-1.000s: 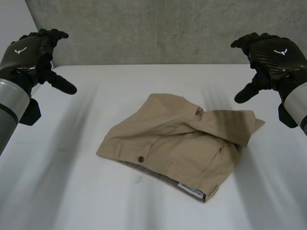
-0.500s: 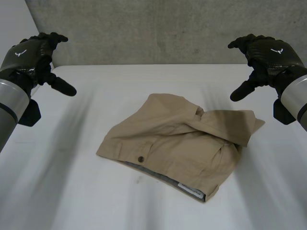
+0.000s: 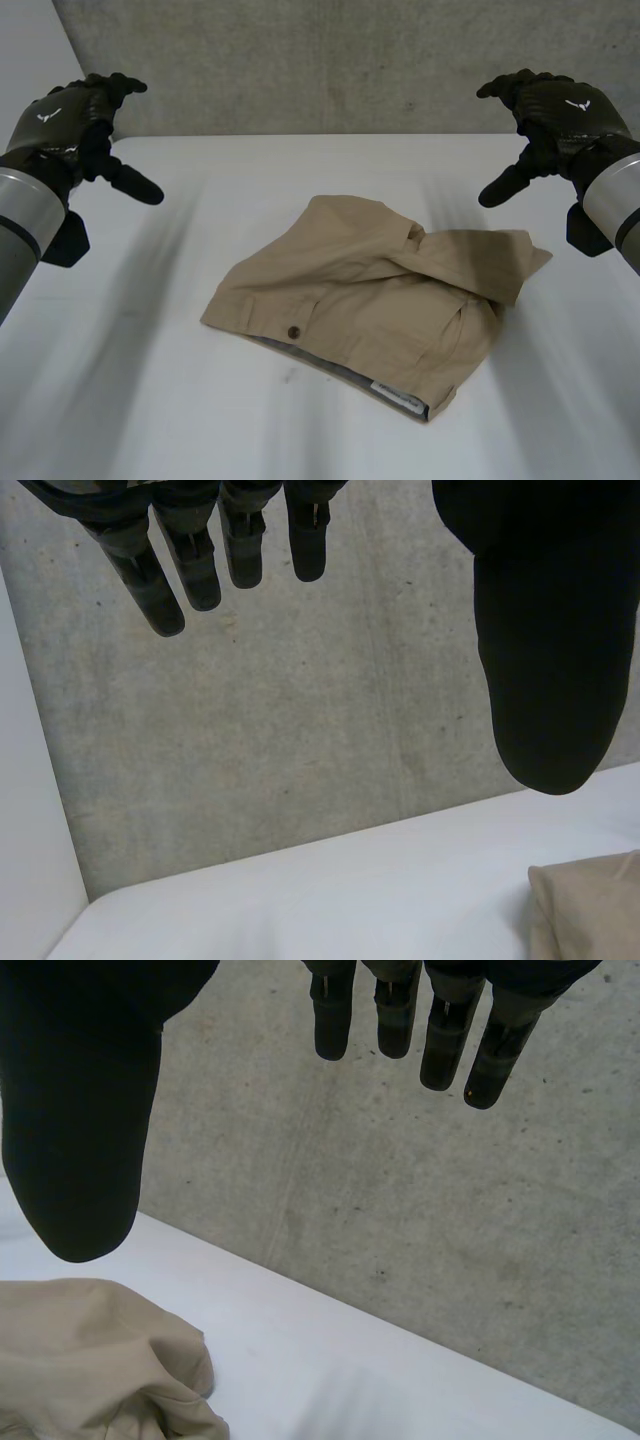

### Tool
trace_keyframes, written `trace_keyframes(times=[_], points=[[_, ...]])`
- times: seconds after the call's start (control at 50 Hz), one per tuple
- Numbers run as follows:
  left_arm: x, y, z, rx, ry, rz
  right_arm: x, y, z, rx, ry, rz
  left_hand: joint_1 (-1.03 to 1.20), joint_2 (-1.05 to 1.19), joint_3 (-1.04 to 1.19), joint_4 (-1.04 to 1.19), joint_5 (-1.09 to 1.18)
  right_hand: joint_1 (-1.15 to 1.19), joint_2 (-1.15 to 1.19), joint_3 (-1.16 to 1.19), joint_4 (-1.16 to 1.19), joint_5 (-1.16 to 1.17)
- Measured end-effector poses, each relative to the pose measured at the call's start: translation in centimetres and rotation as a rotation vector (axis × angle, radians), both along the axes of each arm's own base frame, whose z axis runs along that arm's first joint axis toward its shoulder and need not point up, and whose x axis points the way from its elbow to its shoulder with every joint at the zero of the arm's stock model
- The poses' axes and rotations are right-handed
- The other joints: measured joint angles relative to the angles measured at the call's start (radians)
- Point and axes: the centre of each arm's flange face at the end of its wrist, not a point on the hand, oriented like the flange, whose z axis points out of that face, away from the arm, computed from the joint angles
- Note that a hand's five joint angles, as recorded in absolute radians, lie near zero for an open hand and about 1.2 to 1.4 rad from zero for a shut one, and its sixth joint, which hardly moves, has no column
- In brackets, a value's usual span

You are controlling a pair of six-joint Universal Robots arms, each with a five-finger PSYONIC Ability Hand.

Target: Fold the shorts.

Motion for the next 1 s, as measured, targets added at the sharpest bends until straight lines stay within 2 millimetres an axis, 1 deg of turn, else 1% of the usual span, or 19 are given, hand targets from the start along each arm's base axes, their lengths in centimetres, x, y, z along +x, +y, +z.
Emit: trace_keyframes(times=[1.0], points=[[-0.53, 0.38, -0.66, 0.026, 0.0, -0.022, 0.02, -0.39, 0.05, -0.007, -0.017, -0.005, 0.0, 0.0, 0.0, 0.0, 0.0, -0.002, -0.005, -0.007, -0.003, 0.0]])
